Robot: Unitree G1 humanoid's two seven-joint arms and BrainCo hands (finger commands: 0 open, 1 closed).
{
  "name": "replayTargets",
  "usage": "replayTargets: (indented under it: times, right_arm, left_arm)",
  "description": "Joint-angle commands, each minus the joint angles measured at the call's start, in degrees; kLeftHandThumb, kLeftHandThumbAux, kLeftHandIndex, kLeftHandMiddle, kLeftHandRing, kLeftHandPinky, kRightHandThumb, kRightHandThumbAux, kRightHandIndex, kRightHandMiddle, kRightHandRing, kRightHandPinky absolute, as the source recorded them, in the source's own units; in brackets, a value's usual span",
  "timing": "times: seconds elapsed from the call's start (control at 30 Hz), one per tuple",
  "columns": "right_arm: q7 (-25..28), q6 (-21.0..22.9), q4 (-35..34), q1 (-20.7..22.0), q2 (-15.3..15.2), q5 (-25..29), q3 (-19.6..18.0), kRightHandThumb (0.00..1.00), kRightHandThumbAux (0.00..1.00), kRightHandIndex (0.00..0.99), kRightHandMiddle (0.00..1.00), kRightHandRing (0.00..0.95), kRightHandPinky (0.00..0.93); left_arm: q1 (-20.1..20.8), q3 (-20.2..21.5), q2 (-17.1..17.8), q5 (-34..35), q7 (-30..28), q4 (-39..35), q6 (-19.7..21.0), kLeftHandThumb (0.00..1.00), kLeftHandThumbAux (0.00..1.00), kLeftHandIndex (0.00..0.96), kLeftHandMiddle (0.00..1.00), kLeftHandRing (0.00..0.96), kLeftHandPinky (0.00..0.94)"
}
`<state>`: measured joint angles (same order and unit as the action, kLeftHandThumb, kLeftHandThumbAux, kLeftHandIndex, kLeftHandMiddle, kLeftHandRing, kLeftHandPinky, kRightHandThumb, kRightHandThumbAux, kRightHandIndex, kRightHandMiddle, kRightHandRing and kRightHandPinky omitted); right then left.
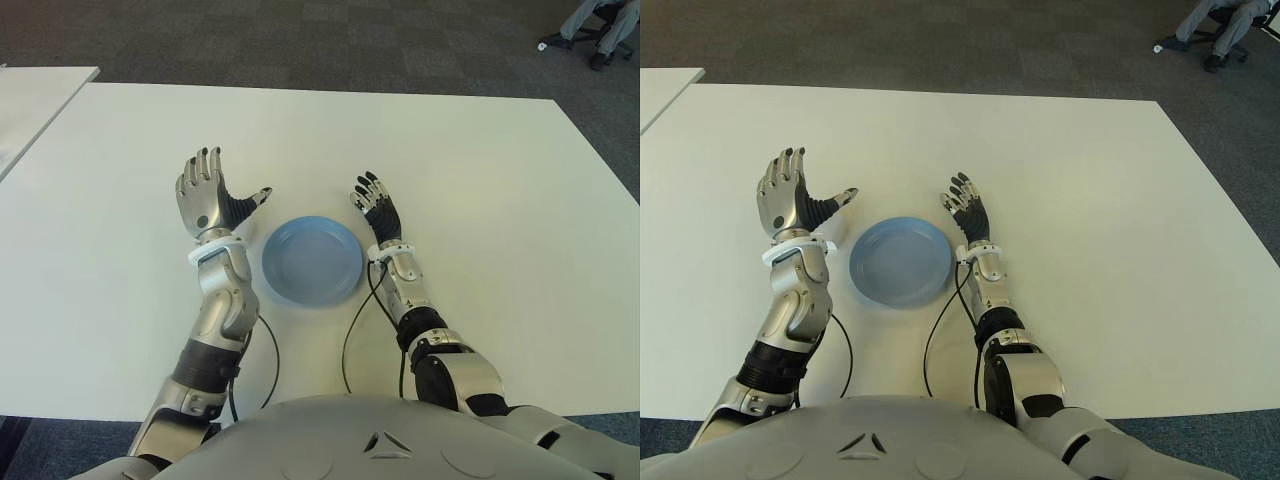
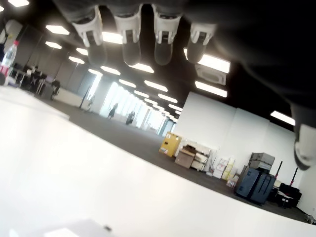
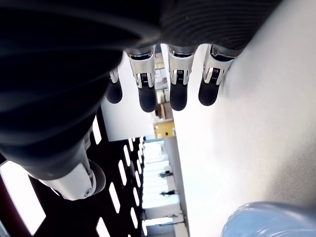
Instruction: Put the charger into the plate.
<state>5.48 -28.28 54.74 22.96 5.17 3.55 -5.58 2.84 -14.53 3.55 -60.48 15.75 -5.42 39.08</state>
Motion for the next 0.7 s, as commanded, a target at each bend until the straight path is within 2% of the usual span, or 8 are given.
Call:
replayTargets:
  times: [0.03,0.43,0.7]
  right_arm:
    - [-0.45,2.03,1.81,-1.45,-0.20,0.13,-0.27,0.038,0.687,0.036,0.134,0.097,0.072]
    - [-0.14,2.14,1.69,-1.41,-0.26,0.24,-0.27,0.037,0.683,0.035,0.133,0.097,0.071]
    - [-0.13,2.51,1.53,-1.34,-0.28,0.27,-0.26,0.040,0.682,0.036,0.134,0.099,0.077]
  left_arm:
    - [-1.61,-0.90,-1.84,-0.24,-1.22,0.60,3.39,0.206,0.407,0.000,0.000,0.000,0.013]
    - [-3.94,-2.55,-4.90,0.46,-2.16,0.31,8.94,0.174,0.391,0.000,0.000,0.000,0.000]
    - [-5.11,-3.61,-6.66,1.50,-1.71,1.23,10.51,0.166,0.375,0.000,0.000,0.000,0.000]
